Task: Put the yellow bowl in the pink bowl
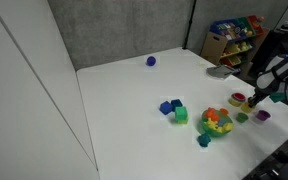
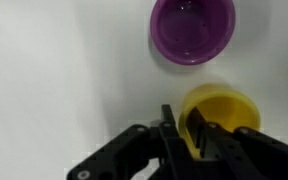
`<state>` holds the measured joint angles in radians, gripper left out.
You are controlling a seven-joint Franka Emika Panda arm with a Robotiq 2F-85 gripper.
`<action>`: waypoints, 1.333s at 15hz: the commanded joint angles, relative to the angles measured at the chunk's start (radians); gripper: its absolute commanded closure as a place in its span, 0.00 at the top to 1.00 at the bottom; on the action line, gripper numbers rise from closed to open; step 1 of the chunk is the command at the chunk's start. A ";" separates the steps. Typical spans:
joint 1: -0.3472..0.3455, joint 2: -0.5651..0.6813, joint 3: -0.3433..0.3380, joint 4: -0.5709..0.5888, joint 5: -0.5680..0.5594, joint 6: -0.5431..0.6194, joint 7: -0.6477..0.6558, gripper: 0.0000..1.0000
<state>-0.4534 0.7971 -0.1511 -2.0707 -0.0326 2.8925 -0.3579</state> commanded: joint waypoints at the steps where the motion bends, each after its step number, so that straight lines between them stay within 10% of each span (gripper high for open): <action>1: -0.032 -0.057 0.023 -0.034 -0.008 -0.004 0.005 0.02; 20: -0.053 -0.204 0.093 0.025 0.127 -0.149 0.023 0.05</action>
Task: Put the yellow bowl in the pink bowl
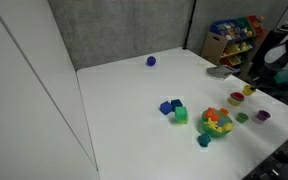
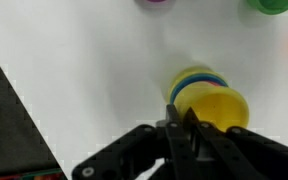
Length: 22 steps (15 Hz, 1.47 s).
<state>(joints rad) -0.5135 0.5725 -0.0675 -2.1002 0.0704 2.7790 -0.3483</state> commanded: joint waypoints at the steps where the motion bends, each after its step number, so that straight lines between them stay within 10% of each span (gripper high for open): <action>1: 0.010 0.028 0.010 0.068 0.026 -0.040 0.017 0.05; 22: -0.010 0.182 0.029 0.218 0.059 -0.149 0.008 0.05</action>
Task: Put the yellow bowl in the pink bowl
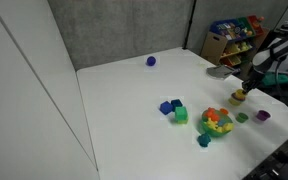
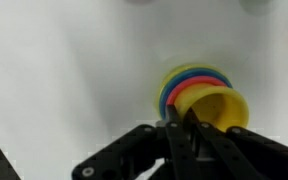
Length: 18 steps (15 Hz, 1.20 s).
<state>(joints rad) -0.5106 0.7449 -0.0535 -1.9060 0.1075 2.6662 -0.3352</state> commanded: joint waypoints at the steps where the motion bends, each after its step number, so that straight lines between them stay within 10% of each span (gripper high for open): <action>1: -0.017 0.008 0.020 0.021 0.025 -0.044 -0.009 0.05; 3: -0.019 0.007 0.025 0.018 0.031 -0.064 -0.010 0.06; 4: -0.020 0.003 0.026 0.016 0.035 -0.081 -0.011 0.35; 13: 0.068 -0.143 -0.027 -0.062 0.018 -0.183 0.053 0.97; 18: 0.181 -0.264 -0.080 -0.167 -0.023 -0.177 0.150 1.00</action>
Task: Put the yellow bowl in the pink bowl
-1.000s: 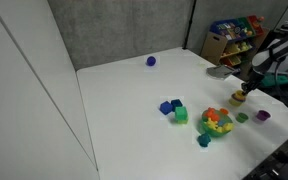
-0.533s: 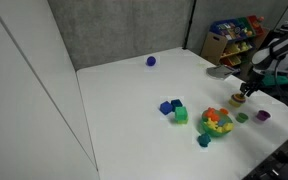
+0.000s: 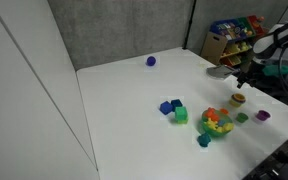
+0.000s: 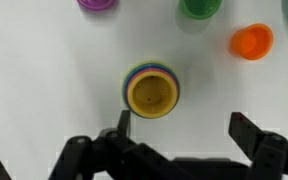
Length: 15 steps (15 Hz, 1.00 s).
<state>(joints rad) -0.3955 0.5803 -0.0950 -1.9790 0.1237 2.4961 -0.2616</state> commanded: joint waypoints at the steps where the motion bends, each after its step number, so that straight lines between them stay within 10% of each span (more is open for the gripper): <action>1: 0.092 -0.127 -0.052 -0.120 -0.054 -0.006 0.105 1.00; 15: 0.281 -0.671 -0.067 -0.438 -0.304 -0.279 0.332 1.00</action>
<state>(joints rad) -0.1210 0.0555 -0.1793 -2.3514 -0.1199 2.2802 0.0391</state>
